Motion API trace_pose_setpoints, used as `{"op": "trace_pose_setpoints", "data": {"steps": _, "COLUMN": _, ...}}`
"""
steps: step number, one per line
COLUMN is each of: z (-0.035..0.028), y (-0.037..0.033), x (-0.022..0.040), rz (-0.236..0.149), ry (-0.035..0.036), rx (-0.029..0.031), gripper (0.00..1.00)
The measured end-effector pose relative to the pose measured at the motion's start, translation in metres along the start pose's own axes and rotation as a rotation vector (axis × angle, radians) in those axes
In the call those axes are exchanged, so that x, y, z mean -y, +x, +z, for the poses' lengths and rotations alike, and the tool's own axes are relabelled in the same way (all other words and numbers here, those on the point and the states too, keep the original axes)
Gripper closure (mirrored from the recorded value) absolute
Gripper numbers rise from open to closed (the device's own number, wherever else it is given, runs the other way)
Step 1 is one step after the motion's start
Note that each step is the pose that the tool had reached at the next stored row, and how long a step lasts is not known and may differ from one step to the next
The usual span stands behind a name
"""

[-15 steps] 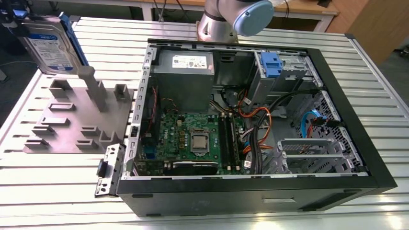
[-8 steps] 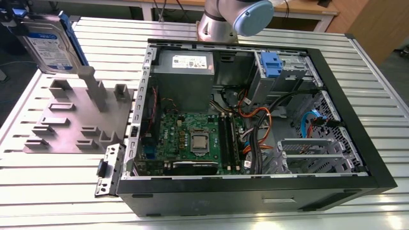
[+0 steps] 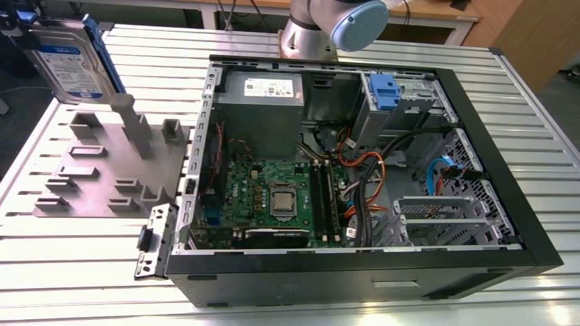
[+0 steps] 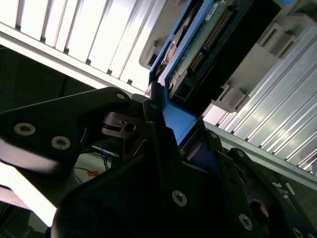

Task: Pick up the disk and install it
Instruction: 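Pick up the disk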

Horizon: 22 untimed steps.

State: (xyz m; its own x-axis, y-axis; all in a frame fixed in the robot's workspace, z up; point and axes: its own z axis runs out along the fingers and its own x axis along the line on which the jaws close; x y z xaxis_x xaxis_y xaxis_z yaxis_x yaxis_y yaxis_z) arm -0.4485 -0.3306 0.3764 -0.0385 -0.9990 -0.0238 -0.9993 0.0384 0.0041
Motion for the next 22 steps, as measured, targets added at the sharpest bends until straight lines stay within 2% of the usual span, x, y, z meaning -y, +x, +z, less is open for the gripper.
{"op": "trace_pose_setpoints", "data": {"steps": 22, "z": -0.0059, "y": -0.0001, "x": 0.0, "rz": 0.0, "ry": 0.0001, "rx": 0.0, "gripper": 0.63}}
